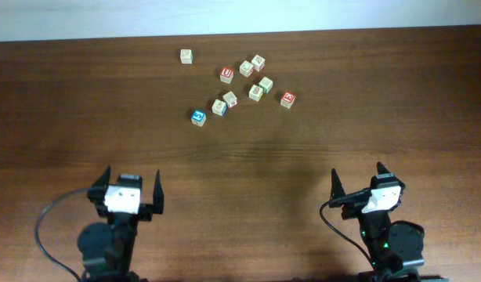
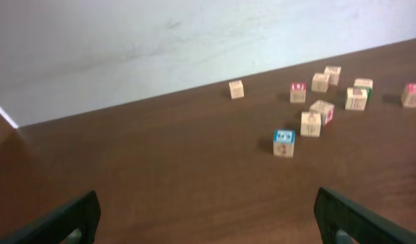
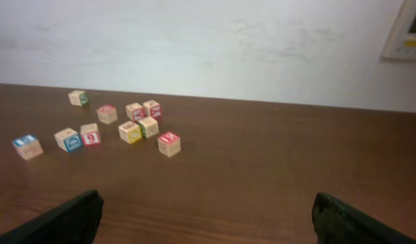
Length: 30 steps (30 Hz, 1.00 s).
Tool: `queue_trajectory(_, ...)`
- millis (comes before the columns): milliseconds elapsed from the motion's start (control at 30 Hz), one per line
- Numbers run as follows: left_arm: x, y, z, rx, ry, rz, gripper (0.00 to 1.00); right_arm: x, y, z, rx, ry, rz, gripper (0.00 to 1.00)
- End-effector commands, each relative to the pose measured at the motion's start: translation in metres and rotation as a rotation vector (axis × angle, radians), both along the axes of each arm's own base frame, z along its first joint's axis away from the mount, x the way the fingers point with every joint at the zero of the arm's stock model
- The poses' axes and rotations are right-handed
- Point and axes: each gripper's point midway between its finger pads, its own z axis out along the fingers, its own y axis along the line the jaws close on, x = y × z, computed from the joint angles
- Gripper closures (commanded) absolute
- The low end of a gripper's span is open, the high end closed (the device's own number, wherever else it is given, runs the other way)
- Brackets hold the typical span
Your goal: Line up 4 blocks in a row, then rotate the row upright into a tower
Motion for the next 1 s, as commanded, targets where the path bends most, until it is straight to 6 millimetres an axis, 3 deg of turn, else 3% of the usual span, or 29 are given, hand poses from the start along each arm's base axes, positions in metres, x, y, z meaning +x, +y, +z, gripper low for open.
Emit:
queue_trajectory(0,0.022,-0.005,0.033,0.019,0.036,-0.047,0.01,0.007,0.008,0.035,-0.004,0.008,0.039,0.02)
queue_trajectory(133,0.062,-0.020,0.050,-0.032,0.183,-0.159,0.01,0.029,0.017,0.056,-0.009,0.150,0.081,0.02)
queue_trajectory(200,0.088,-0.028,0.049,-0.082,0.333,-0.217,0.01,0.048,0.025,0.063,-0.009,0.264,0.111,0.02)
queue_trajectory(300,0.117,-0.032,0.045,-0.143,0.529,-0.251,0.01,0.072,0.037,0.066,0.000,0.434,0.163,0.02)
queue_trajectory(367,0.139,-0.044,0.052,-0.219,0.644,-0.331,0.01,0.092,0.050,0.064,0.020,0.588,0.219,0.02)
queue_trajectory(467,0.154,-0.047,0.050,-0.256,0.764,-0.337,0.01,0.113,0.061,0.059,0.049,0.778,0.267,0.02)
queue_trajectory(533,0.159,-0.069,0.055,-0.339,0.828,-0.440,0.01,0.125,0.071,0.058,0.080,0.905,0.309,0.02)
queue_trajectory(567,0.160,-0.090,0.062,-0.412,0.822,-0.553,0.01,0.137,0.080,0.058,0.111,0.975,0.344,0.02)
queue_trajectory(733,0.166,-0.095,0.058,-0.416,0.819,-0.574,0.01,0.181,0.105,0.041,0.190,0.971,0.458,0.02)
queue_trajectory(800,0.171,-0.096,0.060,-0.404,0.793,-0.578,0.00,0.193,0.101,0.031,0.209,0.980,0.397,0.09)
queue_trajectory(833,0.179,-0.087,0.051,-0.385,0.821,-0.455,0.07,0.205,0.087,0.023,0.241,0.992,0.240,0.11)
queue_trajectory(967,0.195,-0.052,0.032,-0.244,0.841,0.007,0.10,0.223,0.075,0.022,0.262,0.943,0.028,0.18)
